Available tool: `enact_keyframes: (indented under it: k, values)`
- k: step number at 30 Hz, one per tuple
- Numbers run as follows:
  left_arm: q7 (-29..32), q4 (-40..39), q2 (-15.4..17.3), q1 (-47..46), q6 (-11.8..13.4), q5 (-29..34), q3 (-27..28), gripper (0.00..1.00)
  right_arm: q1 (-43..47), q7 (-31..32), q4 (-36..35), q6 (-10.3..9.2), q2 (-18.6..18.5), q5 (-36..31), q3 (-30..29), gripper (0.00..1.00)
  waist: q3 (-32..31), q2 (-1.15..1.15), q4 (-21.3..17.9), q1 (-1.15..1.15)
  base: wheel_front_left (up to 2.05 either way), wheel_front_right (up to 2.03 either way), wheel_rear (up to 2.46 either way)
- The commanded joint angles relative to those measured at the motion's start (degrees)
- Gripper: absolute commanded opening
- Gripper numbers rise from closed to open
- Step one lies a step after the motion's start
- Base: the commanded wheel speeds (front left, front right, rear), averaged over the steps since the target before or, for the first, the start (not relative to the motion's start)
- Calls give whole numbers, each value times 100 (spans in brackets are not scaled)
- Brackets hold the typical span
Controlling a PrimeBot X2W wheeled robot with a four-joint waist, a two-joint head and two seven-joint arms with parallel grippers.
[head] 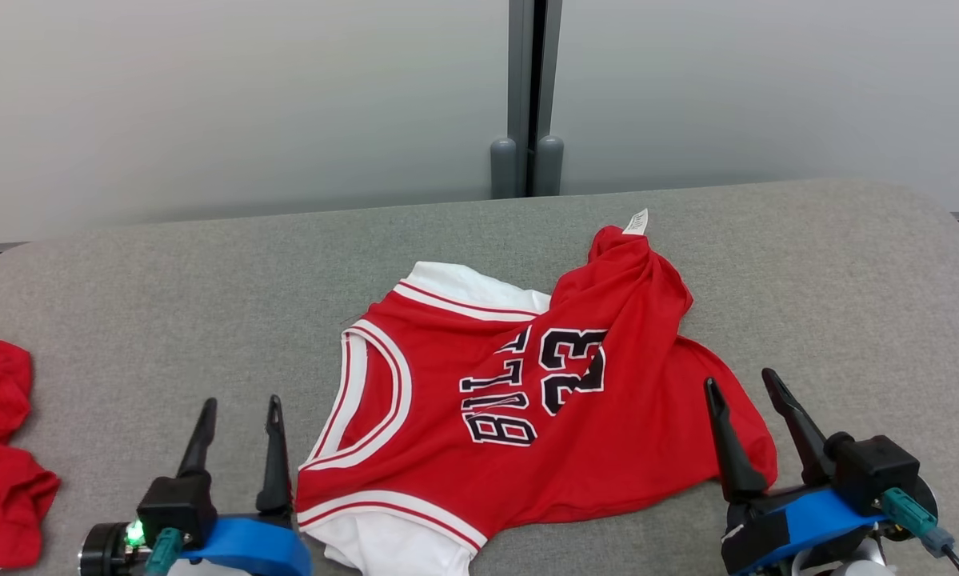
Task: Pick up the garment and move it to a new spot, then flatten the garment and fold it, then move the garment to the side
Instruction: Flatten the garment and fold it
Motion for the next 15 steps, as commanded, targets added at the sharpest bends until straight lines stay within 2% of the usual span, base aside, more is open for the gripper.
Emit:
enact_keyframes:
  k: [1,15]
  values:
    - [-15,112,-2,-54,-33,-12,-82,100,70,24,-34,2,29,-35,-7,100,1,0,13,1,0,0,0]
    - [55,1591,-5,-322,-130,-300,-754,100,-37,22,36,2,50,-8,-8,100,169,0,23,1,0,0,0]
